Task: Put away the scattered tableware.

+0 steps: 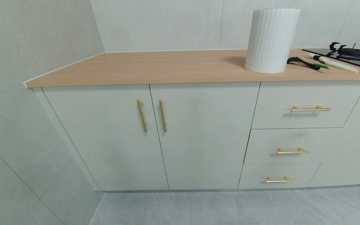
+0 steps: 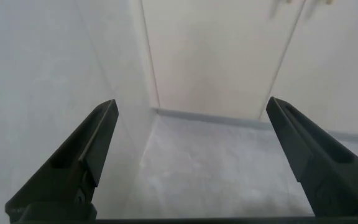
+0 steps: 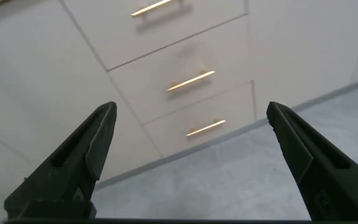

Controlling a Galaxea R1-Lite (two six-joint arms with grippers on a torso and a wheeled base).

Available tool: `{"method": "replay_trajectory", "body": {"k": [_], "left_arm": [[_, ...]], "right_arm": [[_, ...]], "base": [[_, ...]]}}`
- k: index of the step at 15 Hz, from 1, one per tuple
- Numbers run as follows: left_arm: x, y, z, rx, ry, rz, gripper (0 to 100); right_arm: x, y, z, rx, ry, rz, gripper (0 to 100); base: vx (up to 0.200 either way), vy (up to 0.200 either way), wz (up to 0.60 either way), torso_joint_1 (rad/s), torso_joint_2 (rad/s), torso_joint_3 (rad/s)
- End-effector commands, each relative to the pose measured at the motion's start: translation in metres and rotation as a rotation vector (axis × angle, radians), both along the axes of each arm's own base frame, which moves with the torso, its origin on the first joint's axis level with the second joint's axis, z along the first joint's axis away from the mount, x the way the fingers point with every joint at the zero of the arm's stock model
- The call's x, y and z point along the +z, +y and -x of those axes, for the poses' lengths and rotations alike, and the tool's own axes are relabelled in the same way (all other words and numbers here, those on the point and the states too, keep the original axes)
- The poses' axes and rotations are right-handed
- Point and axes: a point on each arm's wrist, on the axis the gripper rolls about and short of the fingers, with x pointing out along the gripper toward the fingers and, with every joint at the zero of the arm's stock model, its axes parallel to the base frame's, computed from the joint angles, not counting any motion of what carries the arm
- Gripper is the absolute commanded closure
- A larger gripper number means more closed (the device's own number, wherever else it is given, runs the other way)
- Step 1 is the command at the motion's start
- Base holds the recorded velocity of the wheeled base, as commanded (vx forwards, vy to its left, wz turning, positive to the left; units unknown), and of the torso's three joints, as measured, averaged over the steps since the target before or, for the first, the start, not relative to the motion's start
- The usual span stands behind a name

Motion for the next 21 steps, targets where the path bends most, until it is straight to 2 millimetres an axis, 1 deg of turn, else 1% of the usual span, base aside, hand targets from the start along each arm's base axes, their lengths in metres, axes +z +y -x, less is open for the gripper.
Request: {"method": "replay_trajectory", "body": {"k": [1,2,4,7,8,9,12,15,18,19,20,21], "left_arm": [[-0.01,-0.001,0.005,0.015,-0.055,-0.009,0],[-0.01,-0.003,0.005,-0.041,-0.052,-0.022,0],[-0.012,-0.006,0.003,-0.209,-0.067,-0.023,0],[-0.019,-0.006,-0.003,-0.215,-0.118,-0.027,0],[-0.019,-0.006,-0.003,-0.215,-0.111,-0.033,0],[-0.019,-0.006,-0.003,-0.215,-0.111,-0.033,0],[-0.019,-0.006,-0.003,-0.212,-0.119,0.018,0],[-0.019,-0.006,-0.003,-0.212,-0.119,0.018,0],[-0.019,-0.006,-0.003,-0.21,-0.119,0.02,0],[-0.019,-0.006,-0.003,-0.21,-0.119,0.02,0],[-0.019,-0.006,-0.003,-0.21,-0.119,0.02,0],[-0.019,-0.006,-0.003,-0.21,-0.119,0.018,0]], "right_arm": [[-0.023,-0.002,0.01,-0.048,-0.046,-0.007,0],[-0.03,-0.001,0.009,-0.052,-0.023,0.0,0],[-0.033,-0.002,0.009,-0.072,-0.005,0.001,0],[-0.034,-0.001,0.01,-0.171,0.019,0.027,0],[-0.035,0.001,0.015,-0.235,-0.019,0.053,0],[-0.037,0.002,0.019,-0.192,-0.048,0.102,0],[-0.037,0.003,0.019,-0.168,0.0,0.245,0],[-0.036,0.004,0.018,-0.107,0.02,0.354,0],[-0.036,0.004,0.018,-0.09,0.018,0.363,0],[-0.036,0.005,0.018,-0.06,0.012,0.364,0],[-0.036,0.007,0.017,0.04,-0.008,0.369,0],[-0.037,0.011,0.017,0.211,-0.034,0.363,0]], "base": [[0.0,0.0,0.0,0.0,0.0,0.0],[0.0,0.0,0.0,0.0,0.0,0.0],[0.0,0.0,0.0,0.0,0.0,0.0],[0.0,0.0,0.0,0.0,0.0,0.0],[0.0,0.0,0.0,0.0,0.0,0.0],[0.0,0.0,0.0,0.0,0.0,0.0],[0.0,0.0,0.0,0.0,0.0,0.0],[0.0,0.0,0.0,0.0,0.0,0.0],[0.0,0.0,0.0,0.0,0.0,0.0],[0.0,0.0,0.0,0.0,0.0,0.0],[0.0,0.0,0.0,0.0,0.0,0.0],[0.0,0.0,0.0,0.0,0.0,0.0]]}}
